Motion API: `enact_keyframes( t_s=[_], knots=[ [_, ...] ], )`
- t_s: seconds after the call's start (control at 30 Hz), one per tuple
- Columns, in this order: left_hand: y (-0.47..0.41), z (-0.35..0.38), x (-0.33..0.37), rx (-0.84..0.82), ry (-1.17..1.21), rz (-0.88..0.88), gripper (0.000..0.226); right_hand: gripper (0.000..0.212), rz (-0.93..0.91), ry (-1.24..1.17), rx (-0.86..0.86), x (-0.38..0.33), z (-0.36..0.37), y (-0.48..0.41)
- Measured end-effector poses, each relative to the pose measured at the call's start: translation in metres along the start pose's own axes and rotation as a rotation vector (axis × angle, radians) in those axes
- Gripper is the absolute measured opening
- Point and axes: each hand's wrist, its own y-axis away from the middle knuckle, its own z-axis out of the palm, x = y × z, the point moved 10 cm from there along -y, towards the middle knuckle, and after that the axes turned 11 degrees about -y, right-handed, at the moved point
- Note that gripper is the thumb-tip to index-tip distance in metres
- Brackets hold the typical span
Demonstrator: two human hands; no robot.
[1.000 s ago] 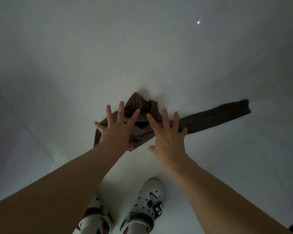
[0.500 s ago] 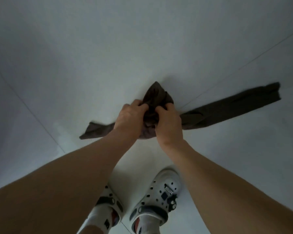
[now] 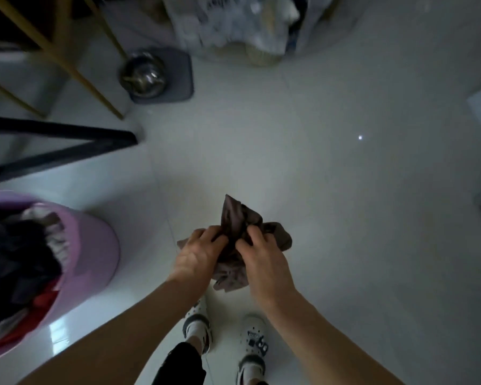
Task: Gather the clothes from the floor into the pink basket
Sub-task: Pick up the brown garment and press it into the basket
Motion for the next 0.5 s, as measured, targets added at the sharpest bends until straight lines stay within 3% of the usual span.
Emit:
enact_keyframes(
  t_s=[0.2, 0.5],
  knots=[
    [0.089, -0.175, -0.008, 0.261, -0.013, -0.130, 0.039, 0.026, -0.283, 0.056, 0.048, -0.158, -0.107, 0.035],
    [0.315, -0.417, -0.072, 0.742, -0.247, -0.429, 0.021, 0.018, -0.925, 0.075, 0.086, -0.468, -0.188, 0.119]
  ],
)
